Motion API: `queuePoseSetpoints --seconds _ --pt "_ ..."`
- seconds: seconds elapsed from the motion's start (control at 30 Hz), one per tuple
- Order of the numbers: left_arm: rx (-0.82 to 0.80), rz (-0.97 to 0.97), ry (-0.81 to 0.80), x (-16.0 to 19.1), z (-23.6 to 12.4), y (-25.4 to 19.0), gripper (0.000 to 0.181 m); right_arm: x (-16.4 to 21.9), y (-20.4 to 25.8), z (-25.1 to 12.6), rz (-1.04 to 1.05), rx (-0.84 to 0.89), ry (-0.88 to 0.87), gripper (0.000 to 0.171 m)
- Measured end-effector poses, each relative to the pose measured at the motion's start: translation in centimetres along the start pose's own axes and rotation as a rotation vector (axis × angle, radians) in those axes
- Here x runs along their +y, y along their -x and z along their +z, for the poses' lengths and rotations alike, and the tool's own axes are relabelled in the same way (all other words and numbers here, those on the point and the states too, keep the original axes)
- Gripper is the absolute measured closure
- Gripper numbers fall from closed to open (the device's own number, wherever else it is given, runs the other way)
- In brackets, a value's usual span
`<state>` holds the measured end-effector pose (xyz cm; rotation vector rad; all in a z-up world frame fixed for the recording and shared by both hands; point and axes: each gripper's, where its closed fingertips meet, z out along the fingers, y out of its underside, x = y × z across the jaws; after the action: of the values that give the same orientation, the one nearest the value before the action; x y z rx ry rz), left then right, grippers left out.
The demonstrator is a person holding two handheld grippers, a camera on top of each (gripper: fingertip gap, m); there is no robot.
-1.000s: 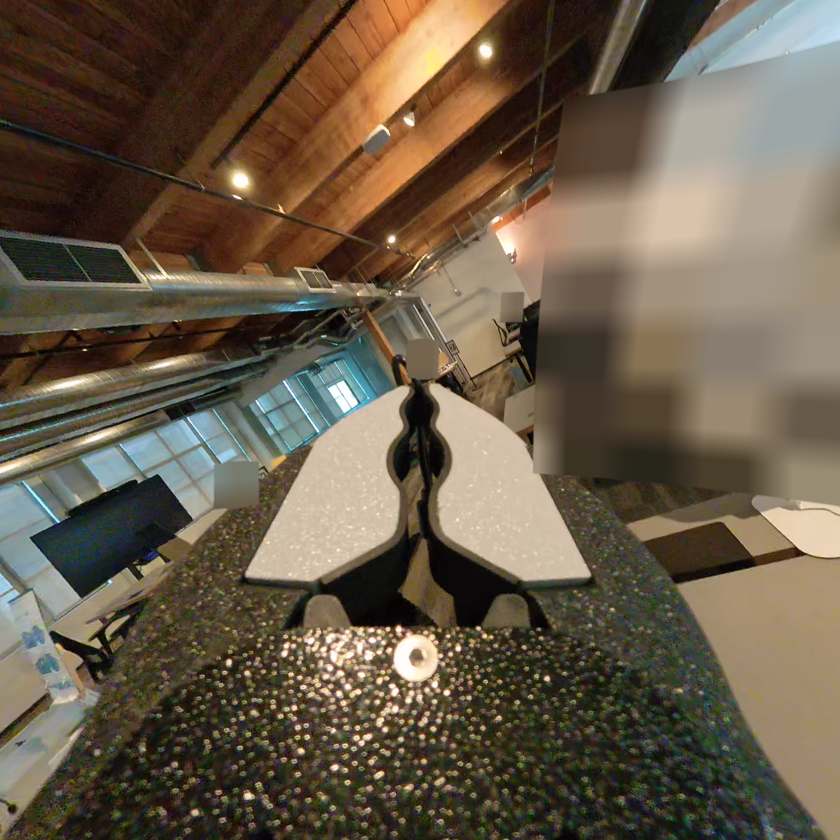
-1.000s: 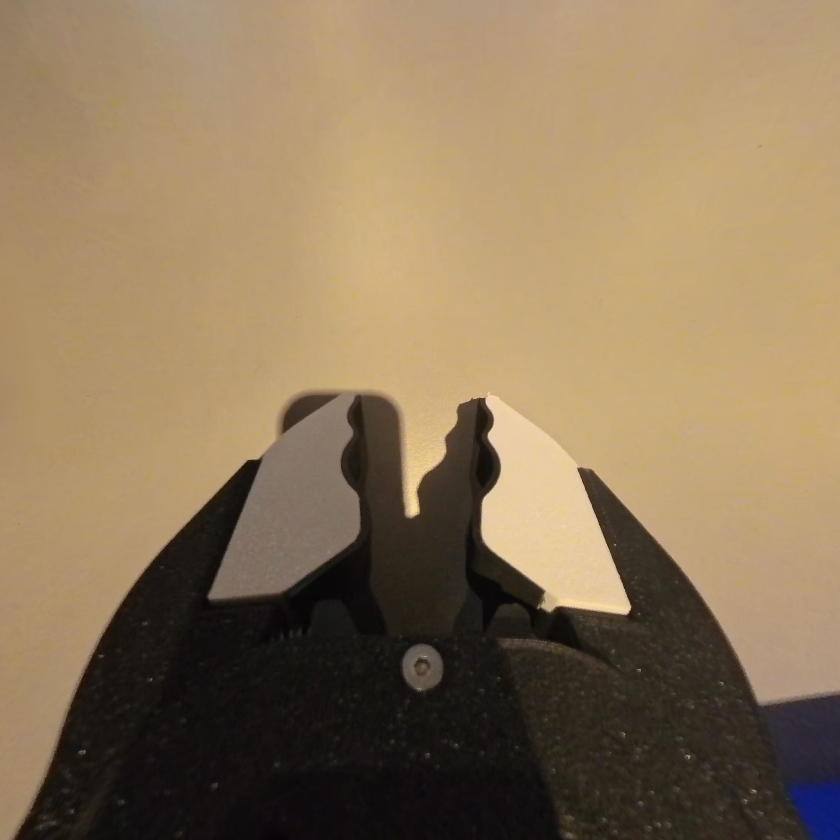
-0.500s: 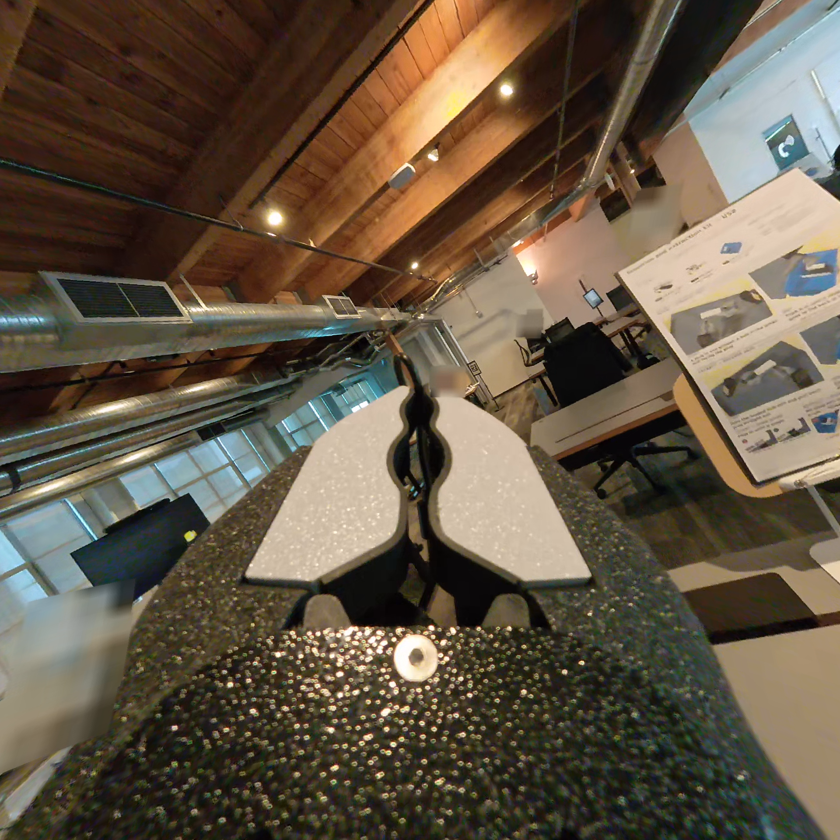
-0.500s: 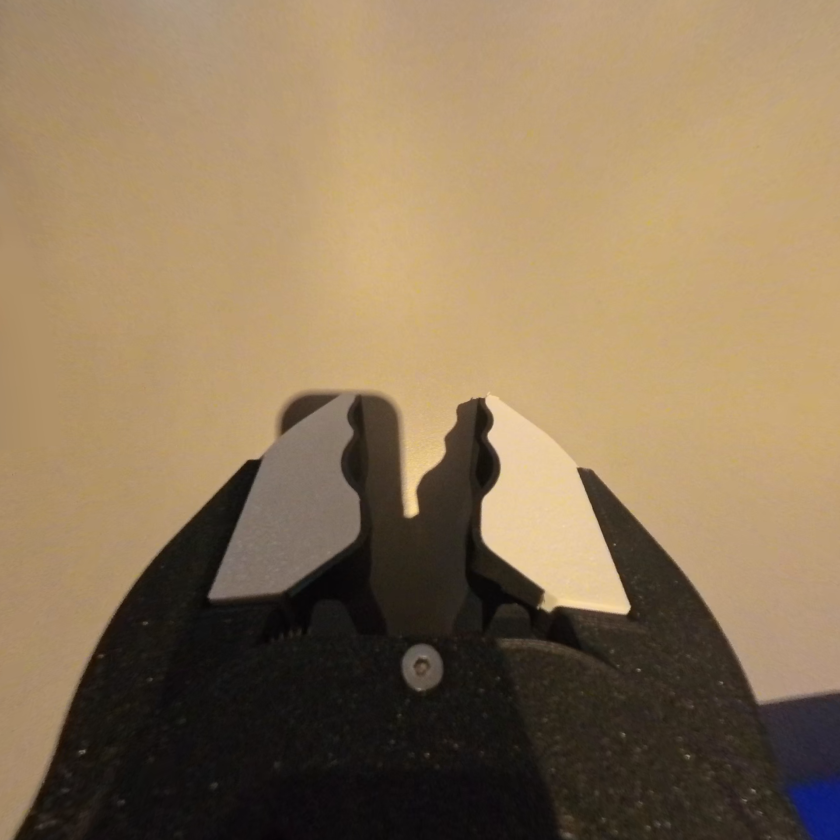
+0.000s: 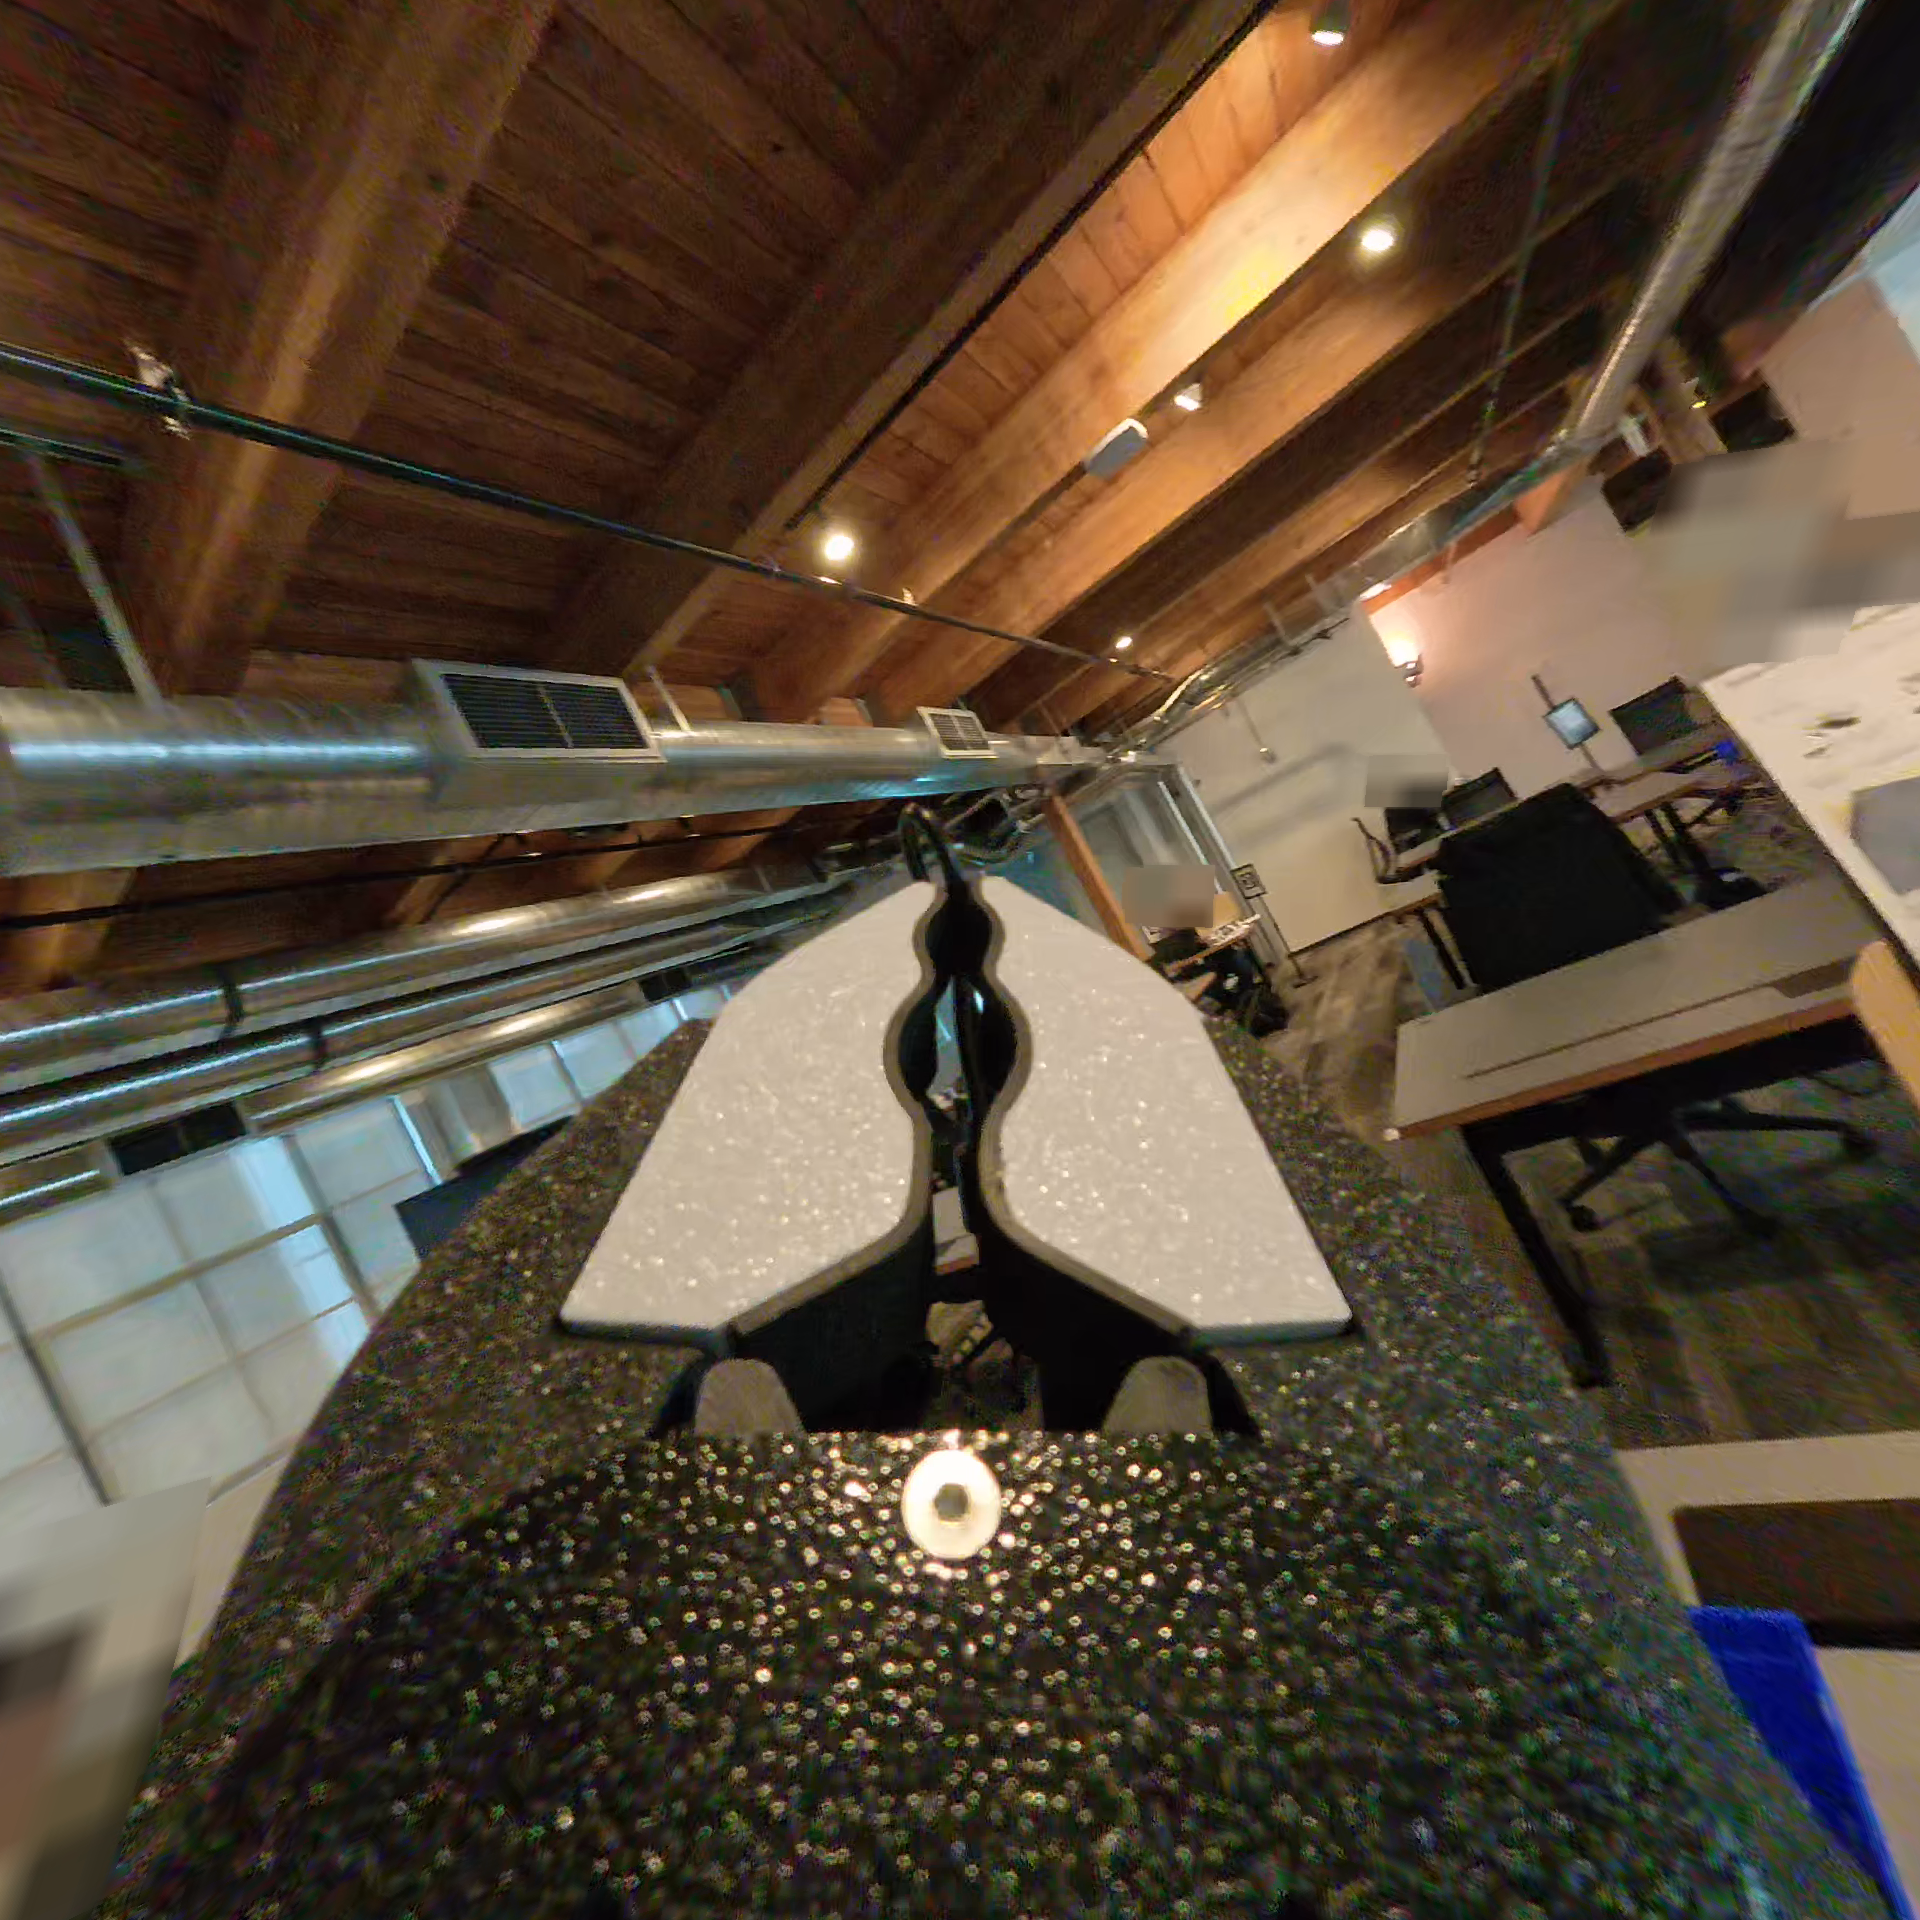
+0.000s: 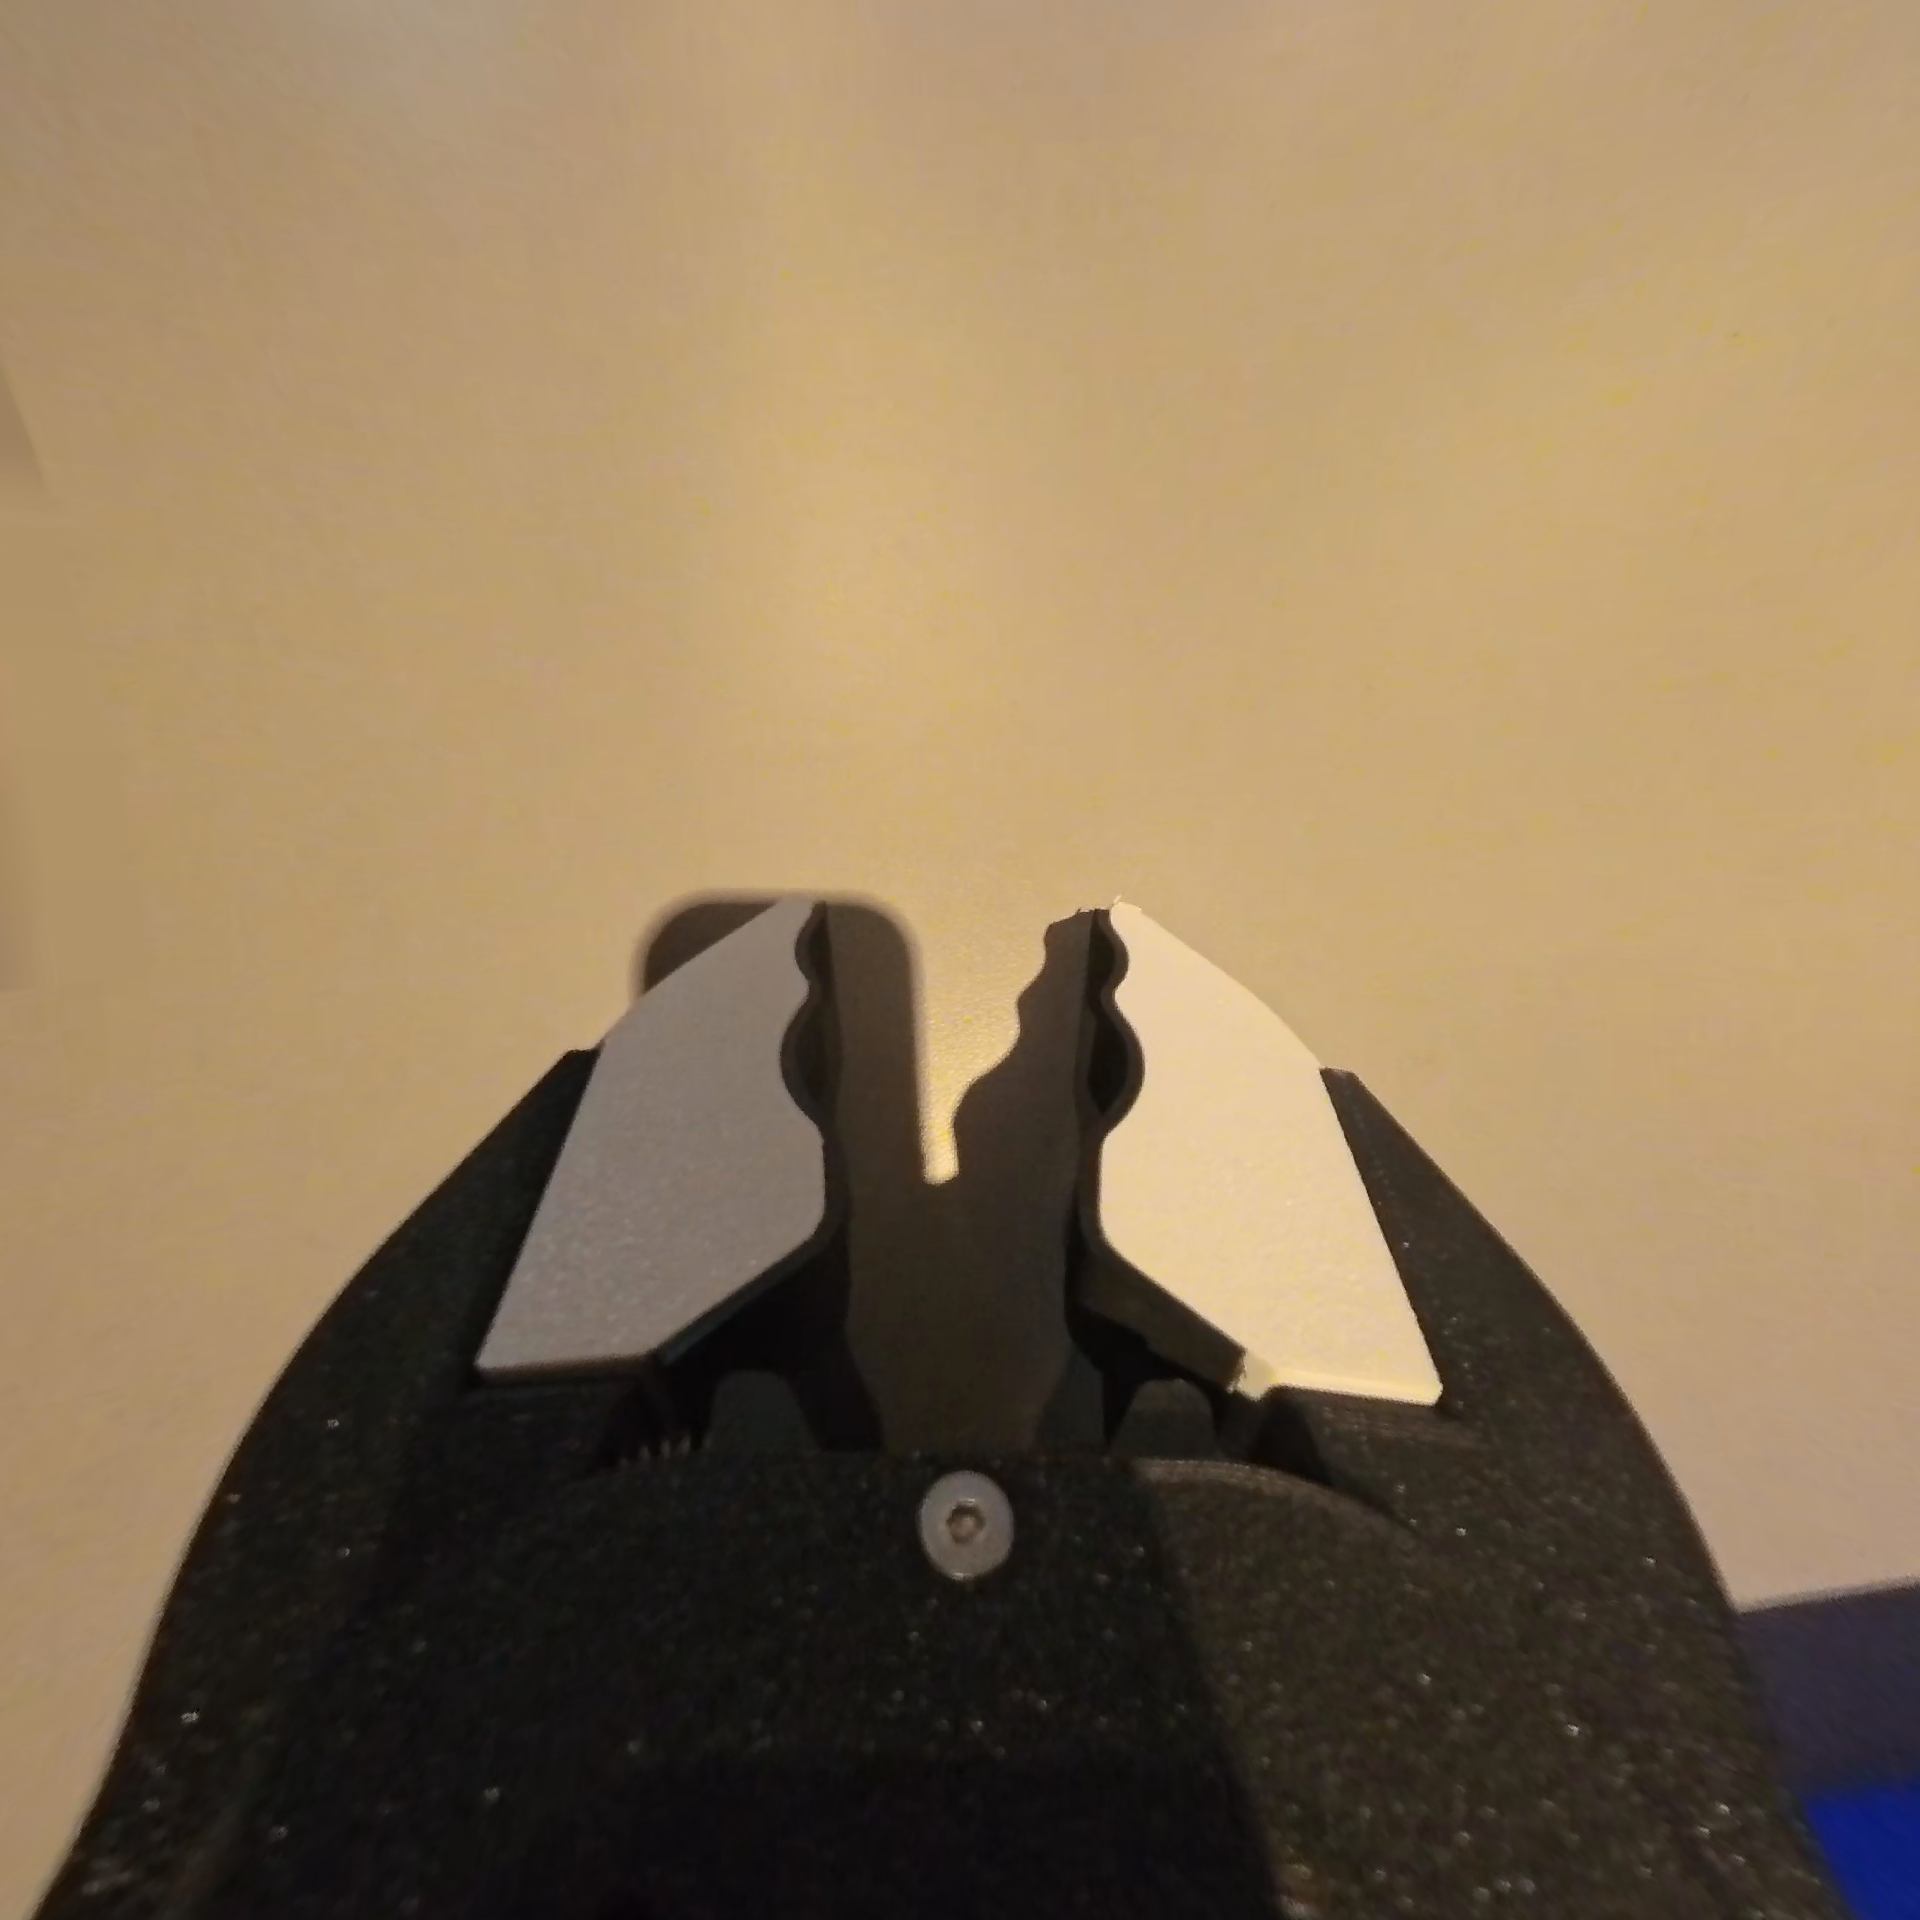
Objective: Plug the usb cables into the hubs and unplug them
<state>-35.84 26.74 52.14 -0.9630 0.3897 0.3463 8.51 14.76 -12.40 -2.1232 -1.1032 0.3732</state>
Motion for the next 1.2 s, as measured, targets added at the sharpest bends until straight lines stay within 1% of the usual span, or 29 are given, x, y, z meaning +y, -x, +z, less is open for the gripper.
queuePoseSetpoints --seconds 0.23,0.3,0.37,0.47,0.53,0.6,0.63,0.7,0.77,0.97,1.1,1.17,1.2 --pt "-0.086 0.051 -0.017 -2.3 -1.8 5.1 0.18 0.0 0.0 0.0 -0.001 0.008 -0.001 0.123" --pt "-0.066 0.073 0.0 -2.3 -2.2 5.1 0.18 0.0 0.0 0.0 -0.001 0.008 -0.001 0.123" --pt "0.013 0.11 0.076 -0.9 -2.1 3.6 0.18 0.0 0.0 0.0 -0.001 0.008 -0.001 0.123" --pt "0.199 0.147 0.183 2.8 -1.2 -0.6 0.18 0.0 0.0 0.0 -0.002 0.009 -0.001 0.123" --pt "0.36 0.151 0.261 6.3 -0.7 -4.3 0.18 0.0 0.0 0.0 -0.004 0.012 -0.002 0.123" --pt "0.591 0.119 0.34 10.3 -1.3 -9.0 0.18 0.0 0.0 0.0 -0.004 0.013 -0.002 0.123" --pt "0.718 0.095 0.377 12.3 -2.1 -11.4 0.179 0.0 0.0 0.0 -0.004 0.014 -0.003 0.123" --pt "0.938 0.028 0.426 15.5 -4.4 -15.6 0.179 0.0 0.0 0.0 -0.002 0.009 -0.002 0.123" --pt "1.128 -0.058 0.45 17.5 -7.3 -19.2 0.18 0.0 -0.1 0.0 0.005 0.005 -0.001 0.123" --pt "1.548 -0.159 0.524 22.2 -16.2 -27.1 0.179 0.0 -0.2 0.0 0.011 0.01 -0.001 0.123" --pt "1.751 -0.179 0.619 26.0 -21.6 -31.0 0.179 0.0 -0.2 0.0 0.011 0.015 -0.001 0.123" --pt "1.795 -0.158 0.688 28.5 -23.4 -32.4 0.177 0.0 -0.2 0.0 0.012 0.016 -0.002 0.124" --pt "1.785 -0.141 0.729 29.7 -23.8 -32.8 0.163 0.0 -0.2 0.0 0.012 0.016 -0.002 0.124"
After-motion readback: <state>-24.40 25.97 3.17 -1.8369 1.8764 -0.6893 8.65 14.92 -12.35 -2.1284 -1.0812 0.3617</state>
